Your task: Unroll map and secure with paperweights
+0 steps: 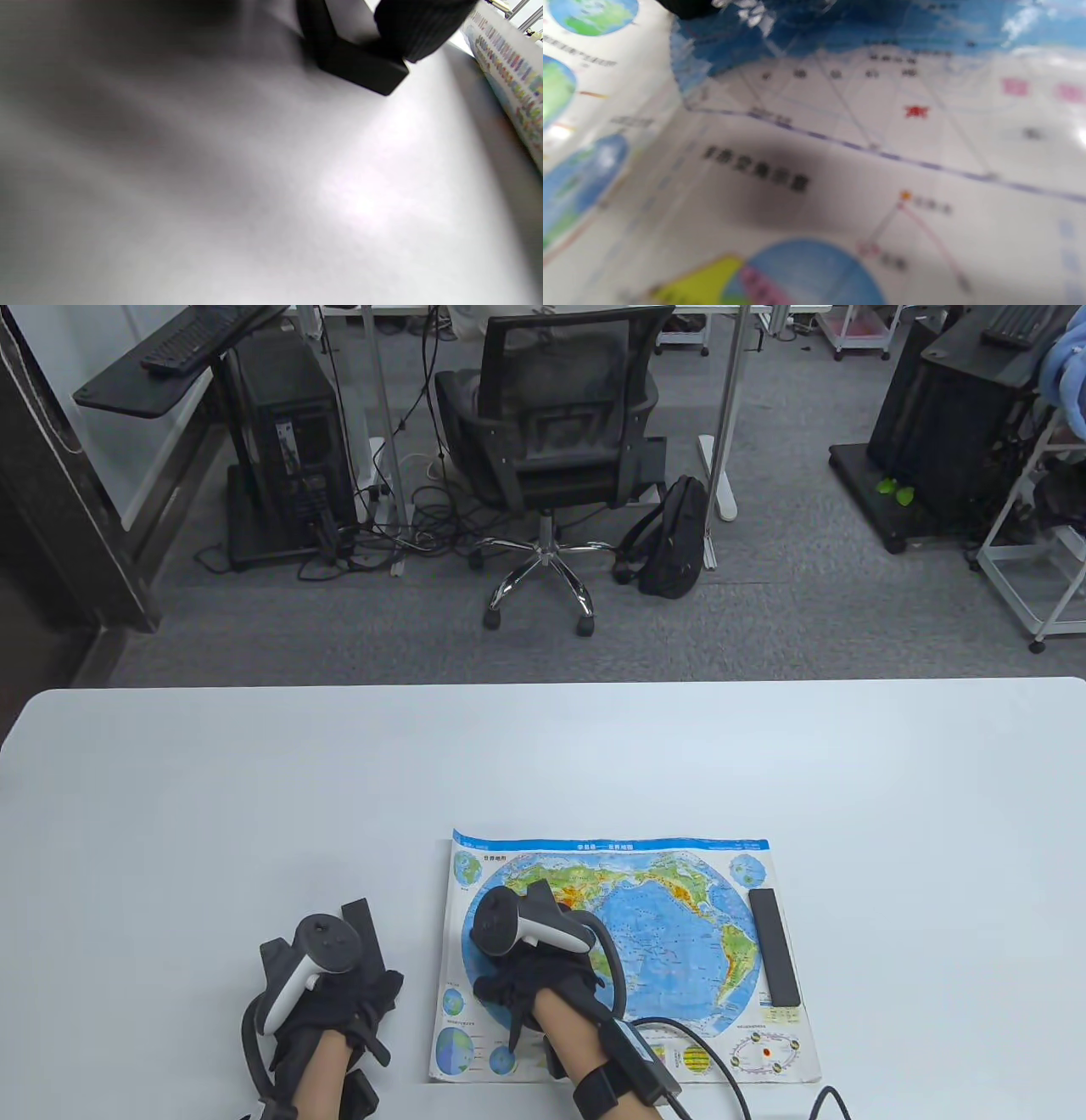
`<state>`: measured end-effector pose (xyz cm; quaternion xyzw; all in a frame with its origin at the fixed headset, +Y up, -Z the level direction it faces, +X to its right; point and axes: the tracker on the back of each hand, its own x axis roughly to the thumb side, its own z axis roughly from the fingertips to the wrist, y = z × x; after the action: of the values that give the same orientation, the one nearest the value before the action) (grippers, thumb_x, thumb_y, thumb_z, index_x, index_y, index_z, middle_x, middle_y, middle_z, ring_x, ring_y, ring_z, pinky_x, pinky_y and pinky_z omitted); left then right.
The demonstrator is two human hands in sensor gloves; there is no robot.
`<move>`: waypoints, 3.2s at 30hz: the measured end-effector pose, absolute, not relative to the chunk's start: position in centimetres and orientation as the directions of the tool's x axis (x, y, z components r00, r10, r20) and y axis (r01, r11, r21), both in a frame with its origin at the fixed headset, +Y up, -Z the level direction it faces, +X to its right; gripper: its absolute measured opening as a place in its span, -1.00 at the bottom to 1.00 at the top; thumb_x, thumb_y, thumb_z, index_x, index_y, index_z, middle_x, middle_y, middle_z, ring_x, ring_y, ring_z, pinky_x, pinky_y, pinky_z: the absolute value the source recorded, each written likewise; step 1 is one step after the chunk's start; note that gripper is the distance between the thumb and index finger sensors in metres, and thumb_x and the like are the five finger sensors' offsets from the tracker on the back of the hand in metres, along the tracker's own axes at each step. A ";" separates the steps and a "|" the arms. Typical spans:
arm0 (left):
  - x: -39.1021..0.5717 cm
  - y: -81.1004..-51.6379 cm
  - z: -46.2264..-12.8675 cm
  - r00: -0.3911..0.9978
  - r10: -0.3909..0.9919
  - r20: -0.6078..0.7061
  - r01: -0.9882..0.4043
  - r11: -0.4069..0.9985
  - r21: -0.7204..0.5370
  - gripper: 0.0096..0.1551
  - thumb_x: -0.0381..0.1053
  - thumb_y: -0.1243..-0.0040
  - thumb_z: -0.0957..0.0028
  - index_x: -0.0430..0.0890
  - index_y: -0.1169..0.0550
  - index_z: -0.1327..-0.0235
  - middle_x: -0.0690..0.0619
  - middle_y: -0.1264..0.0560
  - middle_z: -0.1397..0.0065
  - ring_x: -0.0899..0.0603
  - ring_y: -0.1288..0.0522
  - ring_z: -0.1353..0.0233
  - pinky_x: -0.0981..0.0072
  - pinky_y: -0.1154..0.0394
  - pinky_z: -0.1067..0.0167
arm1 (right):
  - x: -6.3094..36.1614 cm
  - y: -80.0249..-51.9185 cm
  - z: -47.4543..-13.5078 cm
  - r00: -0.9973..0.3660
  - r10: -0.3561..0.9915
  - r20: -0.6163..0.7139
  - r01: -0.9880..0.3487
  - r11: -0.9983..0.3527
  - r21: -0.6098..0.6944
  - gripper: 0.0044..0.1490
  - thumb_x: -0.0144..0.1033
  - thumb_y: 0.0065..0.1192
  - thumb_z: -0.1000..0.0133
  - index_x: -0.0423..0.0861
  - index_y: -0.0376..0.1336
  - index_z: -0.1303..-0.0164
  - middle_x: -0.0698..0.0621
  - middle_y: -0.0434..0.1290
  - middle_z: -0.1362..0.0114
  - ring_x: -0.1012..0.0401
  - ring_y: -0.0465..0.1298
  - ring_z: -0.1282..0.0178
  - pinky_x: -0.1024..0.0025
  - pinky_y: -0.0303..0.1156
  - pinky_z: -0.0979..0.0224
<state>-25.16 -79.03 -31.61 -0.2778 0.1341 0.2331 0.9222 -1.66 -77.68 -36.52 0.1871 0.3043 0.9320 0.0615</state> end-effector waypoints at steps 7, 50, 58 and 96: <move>-24.2 -78.4 -31.9 0.885 0.329 -0.331 -0.452 0.778 -0.436 0.00 0.24 0.05 -0.18 -0.20 0.24 -0.50 -0.36 0.34 -0.55 -0.53 0.33 -0.47 -0.40 0.16 -0.32 | -1.7 -77.7 -36.5 -0.922 0.228 0.312 0.000 -0.807 0.591 -0.21 -0.04 0.04 -0.24 0.07 -0.24 -0.52 -0.40 -0.45 -0.55 -0.54 -0.34 -0.32 -0.64 -0.20 -0.14; -18.8 -73.6 -31.1 0.804 0.589 -0.079 -0.594 0.799 -0.093 -0.25 0.07 -0.34 0.03 -0.04 -0.38 -0.45 -0.21 -0.49 -0.39 -0.18 -0.58 -0.09 0.15 -0.64 0.15 | -1.6 -77.8 -36.4 -0.921 0.237 0.308 -0.006 -0.800 0.600 -0.21 -0.03 0.02 -0.25 0.08 -0.26 -0.53 -0.38 -0.47 -0.54 -0.53 -0.37 -0.32 -0.63 -0.23 -0.13; -18.1 -75.1 -31.7 0.929 0.346 -0.127 -0.360 0.927 -0.107 -0.28 0.06 -0.33 0.02 -0.07 -0.41 -0.43 -0.26 -0.50 -0.37 -0.19 -0.59 -0.06 0.15 -0.65 0.21 | -1.6 -77.8 -36.4 -0.920 0.240 0.310 -0.006 -0.800 0.600 -0.21 -0.03 0.01 -0.25 0.08 -0.27 -0.53 -0.38 -0.48 -0.54 -0.53 -0.38 -0.32 -0.63 -0.24 -0.13; -15.0 -76.4 -32.5 0.995 0.078 -0.059 -0.087 0.980 -0.179 -0.45 0.00 -0.14 -0.09 0.01 -0.41 -0.38 -0.16 -0.48 -0.34 -0.10 -0.54 -0.02 0.21 -0.62 0.20 | 1.4 -76.8 -35.9 -0.854 0.379 0.356 -0.128 -0.818 0.561 -0.13 -0.06 0.04 -0.24 -0.04 -0.30 -0.53 -0.37 -0.41 -0.57 -0.48 -0.34 -0.37 -0.54 -0.23 -0.22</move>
<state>-14.98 -76.37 -32.48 -0.0912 0.0261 0.0415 0.9946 1.45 -76.84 -35.87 0.2325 0.2691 0.9245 0.1370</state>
